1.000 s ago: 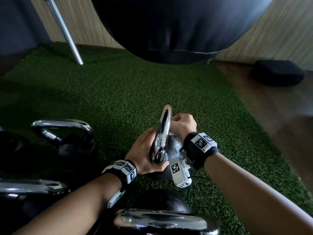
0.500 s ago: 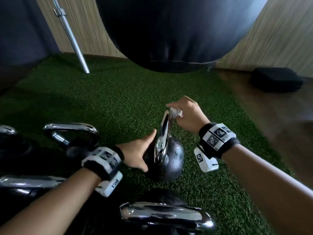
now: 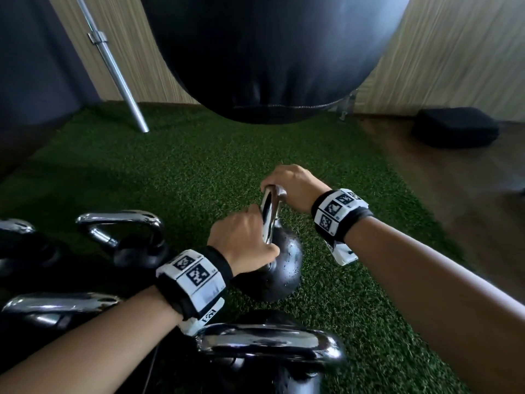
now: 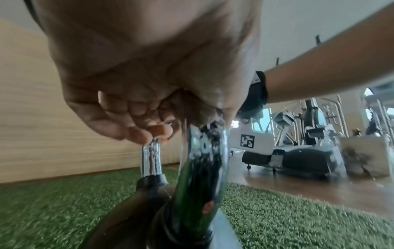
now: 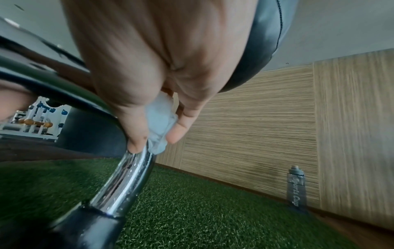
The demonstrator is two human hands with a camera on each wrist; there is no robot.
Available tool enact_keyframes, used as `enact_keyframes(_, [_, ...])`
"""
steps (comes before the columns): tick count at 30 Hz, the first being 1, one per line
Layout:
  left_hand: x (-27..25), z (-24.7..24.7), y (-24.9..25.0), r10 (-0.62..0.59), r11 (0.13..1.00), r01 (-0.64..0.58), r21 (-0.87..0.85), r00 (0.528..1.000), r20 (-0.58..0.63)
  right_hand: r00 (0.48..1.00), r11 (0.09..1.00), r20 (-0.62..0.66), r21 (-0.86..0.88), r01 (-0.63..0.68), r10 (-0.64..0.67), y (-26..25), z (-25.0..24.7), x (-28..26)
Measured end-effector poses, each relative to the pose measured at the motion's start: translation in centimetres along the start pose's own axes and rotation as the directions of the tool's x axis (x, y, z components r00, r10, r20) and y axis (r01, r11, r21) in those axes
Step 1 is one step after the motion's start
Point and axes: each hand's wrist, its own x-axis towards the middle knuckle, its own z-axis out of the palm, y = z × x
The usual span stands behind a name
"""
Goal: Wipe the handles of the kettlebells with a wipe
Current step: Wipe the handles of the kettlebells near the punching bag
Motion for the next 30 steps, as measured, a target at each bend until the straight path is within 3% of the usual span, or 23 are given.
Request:
enact_keyframes(4, [0.9, -0.3, -1.1, 0.064, 0.998, -0.063, -0.012, 0.994, 0.092, 0.998, 0.998, 0.013, -0.016, -0.061, 0.062, 0.1, -0.1, -0.2])
enact_keyframes(8, [2.3, -2.1, -3.0, 0.117, 0.985, -0.139, 0.105, 0.974, 0.192, 0.988, 0.988, 0.021, -0.021, -0.153, 0.153, 1.0, -0.5, -1.7])
enact_keyframes(12, [3.2, -3.5, -6.1, 0.092, 0.971, -0.108, 0.213, 0.992, 0.083, 0.975, 0.975, -0.031, 0.0, -0.222, 0.222, 0.9, -0.5, -4.5])
enact_keyframes(16, [3.9, -3.3, -7.7, 0.066, 0.989, -0.062, 0.133, 0.997, -0.027, 0.954, 0.954, -0.023, 0.012, -0.299, 0.3, -0.6, -0.8, -7.1])
enact_keyframes(22, [4.1, -1.8, -8.2, 0.156, 0.987, -0.16, -0.023, 0.981, -0.117, 0.923, 0.921, -0.041, 0.094, -0.378, 0.383, -1.7, -1.0, -8.0])
enact_keyframes(26, [4.1, -1.3, -8.4, 0.133, 0.988, -0.141, -0.056, 0.982, -0.132, 0.906, 0.903, -0.035, 0.097, -0.418, 0.423, -1.9, -0.7, -7.8])
enact_keyframes(30, [4.1, -2.3, -8.7, 0.088, 0.99, -0.09, -0.11, 0.996, -0.027, 0.88, 0.874, 0.007, 0.107, -0.473, 0.475, -1.8, -1.2, -8.2])
